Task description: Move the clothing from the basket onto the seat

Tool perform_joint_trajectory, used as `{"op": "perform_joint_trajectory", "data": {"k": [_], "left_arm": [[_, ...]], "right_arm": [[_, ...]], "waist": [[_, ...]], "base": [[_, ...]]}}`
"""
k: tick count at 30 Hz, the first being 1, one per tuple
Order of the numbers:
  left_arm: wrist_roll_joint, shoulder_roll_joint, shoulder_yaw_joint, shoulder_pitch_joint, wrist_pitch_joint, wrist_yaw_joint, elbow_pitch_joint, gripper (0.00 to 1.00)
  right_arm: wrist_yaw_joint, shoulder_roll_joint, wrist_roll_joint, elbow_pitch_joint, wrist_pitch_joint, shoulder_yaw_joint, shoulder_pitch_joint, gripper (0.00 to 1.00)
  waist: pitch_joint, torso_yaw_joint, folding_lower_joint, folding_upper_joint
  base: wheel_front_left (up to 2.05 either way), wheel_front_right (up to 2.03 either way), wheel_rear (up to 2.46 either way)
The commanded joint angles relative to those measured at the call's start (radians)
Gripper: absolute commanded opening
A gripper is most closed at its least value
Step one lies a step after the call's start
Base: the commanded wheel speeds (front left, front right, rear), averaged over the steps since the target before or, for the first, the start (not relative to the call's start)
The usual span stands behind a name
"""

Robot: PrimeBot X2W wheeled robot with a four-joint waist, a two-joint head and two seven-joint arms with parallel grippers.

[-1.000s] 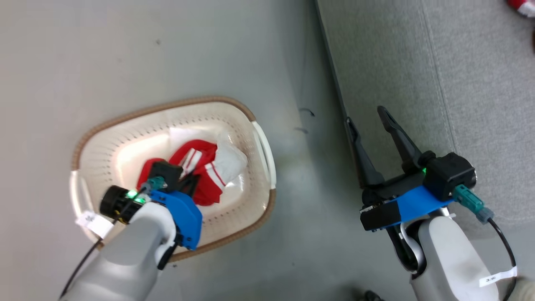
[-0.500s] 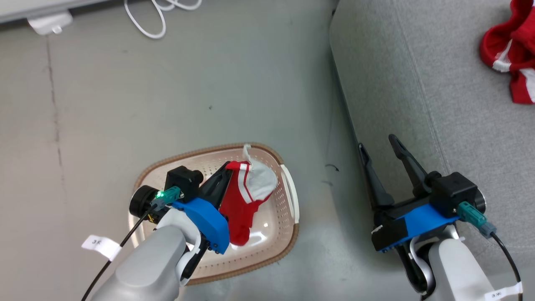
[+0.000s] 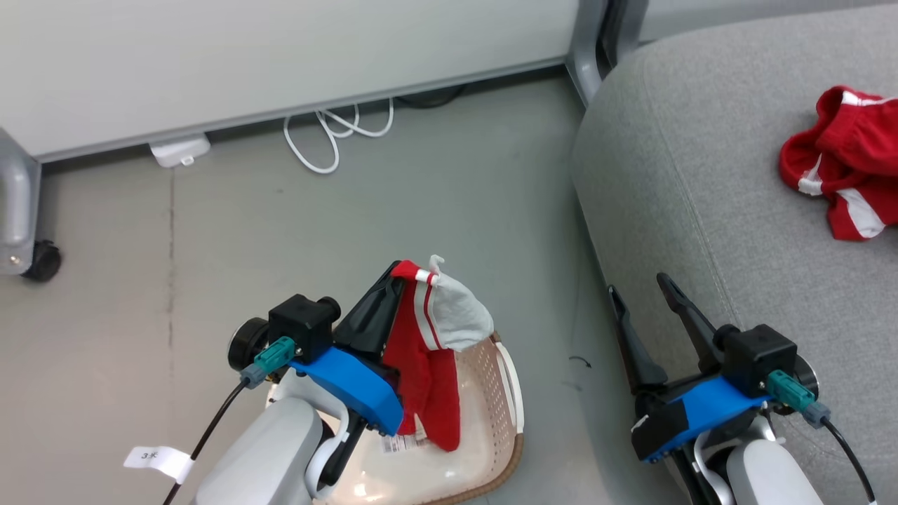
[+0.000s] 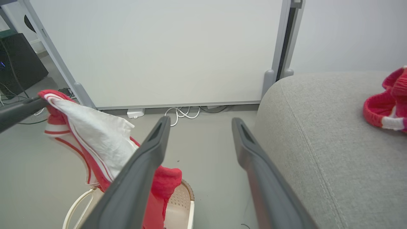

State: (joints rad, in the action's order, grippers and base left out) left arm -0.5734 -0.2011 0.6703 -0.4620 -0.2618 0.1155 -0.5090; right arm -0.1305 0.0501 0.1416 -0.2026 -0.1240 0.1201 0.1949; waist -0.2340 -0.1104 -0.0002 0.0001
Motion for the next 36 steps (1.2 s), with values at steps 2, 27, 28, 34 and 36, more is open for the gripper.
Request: {"op": "perform_joint_trajectory", "data": {"k": [2,27,28,34,36], "left_arm": [[0.013,0.007,-0.012,0.005,-0.005,0.007,0.016,0.0],[-0.047,0.077,0.107,-0.226,0.078,0.015,-0.023,0.0],[-0.052,0.078,0.113,-0.227,0.079,0.015,-0.025,0.0],[-0.062,0.075,0.132,-0.232,0.076,0.015,-0.042,0.0],[-0.066,0.075,0.136,-0.236,0.076,0.015,-0.045,0.0]], "right_arm": [[0.0,0.001,-0.004,0.005,0.007,-0.007,-0.025,1.0],[0.0,0.001,0.022,0.008,0.063,0.032,-0.114,1.0],[0.0,0.001,0.025,0.008,0.065,0.037,-0.112,1.0],[0.0,0.001,0.055,-0.011,0.077,0.088,-0.091,1.0],[0.0,0.001,0.081,-0.025,0.088,0.112,-0.077,1.0]], "waist": [[0.042,0.018,0.0002,-0.0001],[0.181,0.075,0.0002,-0.0001],[0.181,0.074,0.0002,-0.0001],[0.18,0.074,0.0002,-0.0001],[0.178,0.074,0.0002,-0.0001]], "base": [[0.0,0.0,0.0],[0.0,0.0,0.0],[0.0,0.0,0.0],[0.0,0.0,0.0],[0.0,0.0,0.0]]}}
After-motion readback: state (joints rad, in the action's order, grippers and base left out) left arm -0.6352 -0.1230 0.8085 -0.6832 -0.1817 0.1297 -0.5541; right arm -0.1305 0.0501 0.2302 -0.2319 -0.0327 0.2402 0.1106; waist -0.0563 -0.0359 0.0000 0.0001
